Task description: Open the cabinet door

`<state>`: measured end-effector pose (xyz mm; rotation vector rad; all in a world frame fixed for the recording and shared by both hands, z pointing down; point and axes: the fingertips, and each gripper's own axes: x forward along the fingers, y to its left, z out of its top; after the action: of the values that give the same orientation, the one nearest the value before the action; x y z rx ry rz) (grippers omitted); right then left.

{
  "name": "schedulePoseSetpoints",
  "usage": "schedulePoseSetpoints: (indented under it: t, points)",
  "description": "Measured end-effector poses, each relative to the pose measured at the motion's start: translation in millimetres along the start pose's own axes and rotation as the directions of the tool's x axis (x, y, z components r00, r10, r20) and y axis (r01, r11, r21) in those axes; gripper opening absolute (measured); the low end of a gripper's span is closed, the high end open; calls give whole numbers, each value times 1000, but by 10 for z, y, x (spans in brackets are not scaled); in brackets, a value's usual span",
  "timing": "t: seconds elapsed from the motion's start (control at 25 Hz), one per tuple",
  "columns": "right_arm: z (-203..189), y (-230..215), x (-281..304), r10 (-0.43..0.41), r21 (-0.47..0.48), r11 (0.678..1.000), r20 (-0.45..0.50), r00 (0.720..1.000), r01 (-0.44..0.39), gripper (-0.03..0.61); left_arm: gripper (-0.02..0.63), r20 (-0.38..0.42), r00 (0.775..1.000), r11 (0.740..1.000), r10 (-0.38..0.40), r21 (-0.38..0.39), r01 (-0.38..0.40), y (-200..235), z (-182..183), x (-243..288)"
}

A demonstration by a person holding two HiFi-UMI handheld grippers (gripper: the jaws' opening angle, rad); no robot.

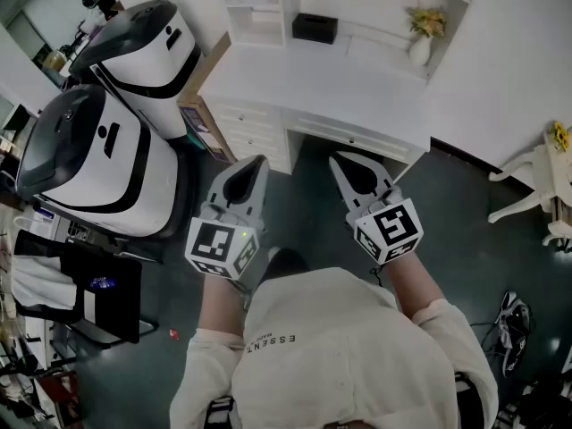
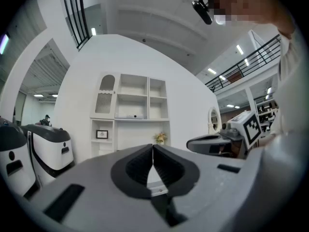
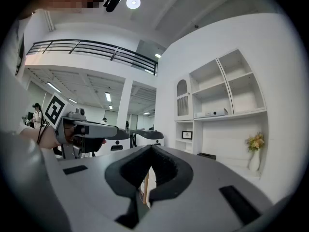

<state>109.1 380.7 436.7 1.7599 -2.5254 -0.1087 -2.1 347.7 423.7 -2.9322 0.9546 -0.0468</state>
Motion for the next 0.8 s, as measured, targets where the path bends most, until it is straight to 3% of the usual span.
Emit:
schedulePoseSetpoints:
  t: [0.52,0.8]
  points:
    - [60,14,15,-1,20,1000,-2,1000,1,14,3,1,1000,1000,15,-3,-15,62,31,-28]
    - [42,-41,51,17,98,995,21,1000,-19,14,10,6,1000,1000,24,-12,-24,62,44,27]
